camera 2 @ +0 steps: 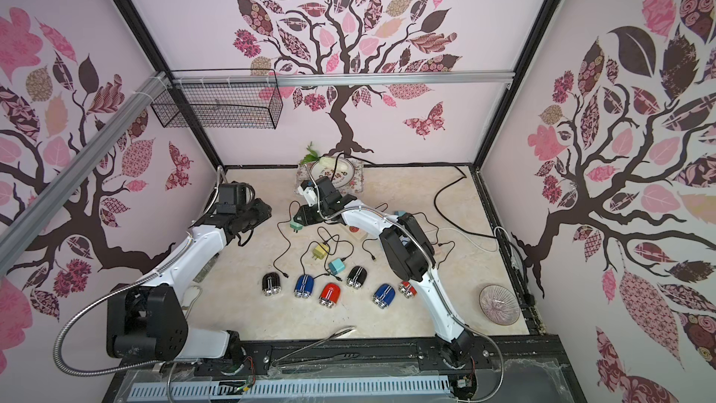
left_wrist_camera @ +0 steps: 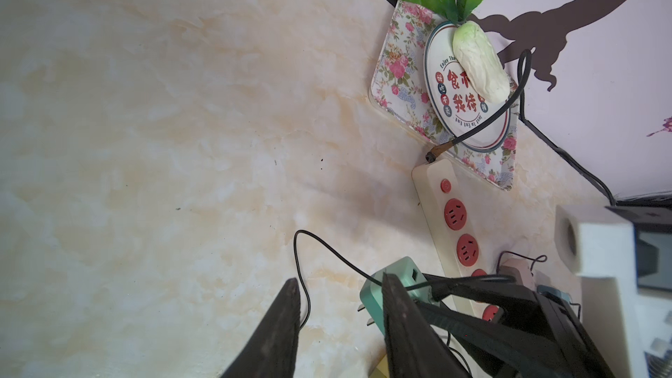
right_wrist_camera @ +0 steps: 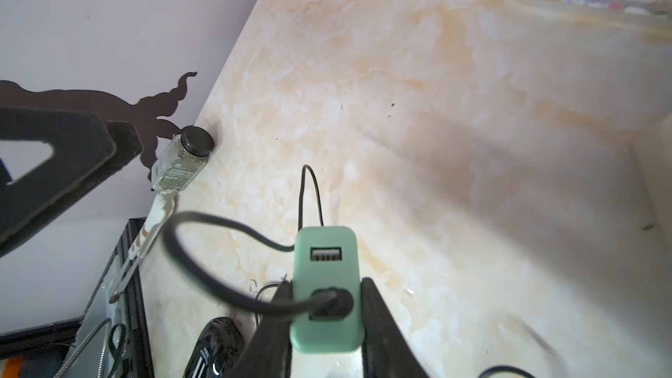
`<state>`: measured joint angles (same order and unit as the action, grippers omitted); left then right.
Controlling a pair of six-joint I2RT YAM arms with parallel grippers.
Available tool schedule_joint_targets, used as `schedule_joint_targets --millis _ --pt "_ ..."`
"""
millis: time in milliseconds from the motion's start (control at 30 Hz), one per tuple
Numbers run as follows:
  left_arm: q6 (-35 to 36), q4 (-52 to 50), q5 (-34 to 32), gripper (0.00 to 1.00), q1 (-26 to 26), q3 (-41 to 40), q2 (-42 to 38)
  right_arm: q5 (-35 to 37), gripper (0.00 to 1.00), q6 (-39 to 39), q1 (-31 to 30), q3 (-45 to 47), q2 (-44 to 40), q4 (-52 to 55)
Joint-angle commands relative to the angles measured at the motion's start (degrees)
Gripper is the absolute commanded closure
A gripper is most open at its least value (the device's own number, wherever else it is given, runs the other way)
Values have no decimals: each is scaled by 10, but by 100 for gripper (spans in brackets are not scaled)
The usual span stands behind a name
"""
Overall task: Unplug the electric shaver
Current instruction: Place the plug at the center of the board.
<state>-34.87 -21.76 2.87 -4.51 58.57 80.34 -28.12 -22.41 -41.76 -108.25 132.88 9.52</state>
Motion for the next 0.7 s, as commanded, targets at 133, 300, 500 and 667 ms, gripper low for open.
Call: schedule_joint_targets --millis 133,300,500,667 --pt "9 10 1 56 2 -50 -33 -62 88 -80 3 30 25 -65" --pt "7 12 9 43 2 -63 -46 -72 89 -94 3 28 40 -67" --pt "7 11 12 38 2 -71 -55 -87 88 -110 4 25 54 -76" --pt "8 12 16 34 2 -78 -58 -58 87 -105 2 25 63 -54"
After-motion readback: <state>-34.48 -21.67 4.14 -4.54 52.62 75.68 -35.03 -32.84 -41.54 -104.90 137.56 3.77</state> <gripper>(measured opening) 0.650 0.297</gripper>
